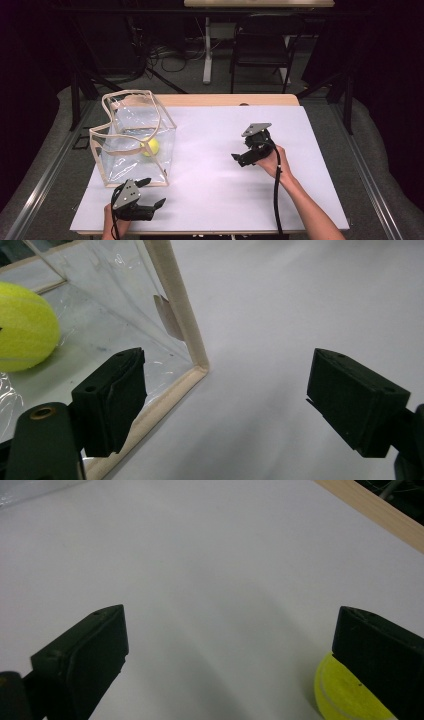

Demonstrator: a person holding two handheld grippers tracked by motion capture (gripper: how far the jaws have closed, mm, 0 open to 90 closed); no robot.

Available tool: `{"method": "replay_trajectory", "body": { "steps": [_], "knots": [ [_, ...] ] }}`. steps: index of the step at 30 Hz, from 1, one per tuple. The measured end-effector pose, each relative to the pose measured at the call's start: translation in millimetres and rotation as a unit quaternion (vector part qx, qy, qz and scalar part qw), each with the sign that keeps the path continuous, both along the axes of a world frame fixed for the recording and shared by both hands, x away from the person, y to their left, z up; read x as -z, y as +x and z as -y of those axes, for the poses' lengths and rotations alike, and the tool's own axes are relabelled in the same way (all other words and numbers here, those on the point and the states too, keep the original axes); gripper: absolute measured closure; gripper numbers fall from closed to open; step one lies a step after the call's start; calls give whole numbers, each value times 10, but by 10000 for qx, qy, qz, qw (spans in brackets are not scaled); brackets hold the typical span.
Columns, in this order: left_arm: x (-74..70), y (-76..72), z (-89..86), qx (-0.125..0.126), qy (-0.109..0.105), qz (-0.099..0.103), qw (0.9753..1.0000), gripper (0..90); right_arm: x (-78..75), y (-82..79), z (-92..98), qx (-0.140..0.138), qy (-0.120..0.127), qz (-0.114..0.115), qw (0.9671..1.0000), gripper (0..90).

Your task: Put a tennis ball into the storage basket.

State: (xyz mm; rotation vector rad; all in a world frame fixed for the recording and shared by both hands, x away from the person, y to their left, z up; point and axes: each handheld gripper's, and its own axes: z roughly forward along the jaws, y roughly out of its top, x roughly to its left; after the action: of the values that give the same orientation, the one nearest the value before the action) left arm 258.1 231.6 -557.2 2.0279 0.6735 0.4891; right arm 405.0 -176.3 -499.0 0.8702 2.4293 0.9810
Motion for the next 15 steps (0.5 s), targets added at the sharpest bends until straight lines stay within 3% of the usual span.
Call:
{"method": "replay_trajectory", "body": {
  "steps": [15],
  "knots": [
    [0,11,8,31,25,1,10000,160,11,141,205,382,37,61,9992,7]
  ]
}}
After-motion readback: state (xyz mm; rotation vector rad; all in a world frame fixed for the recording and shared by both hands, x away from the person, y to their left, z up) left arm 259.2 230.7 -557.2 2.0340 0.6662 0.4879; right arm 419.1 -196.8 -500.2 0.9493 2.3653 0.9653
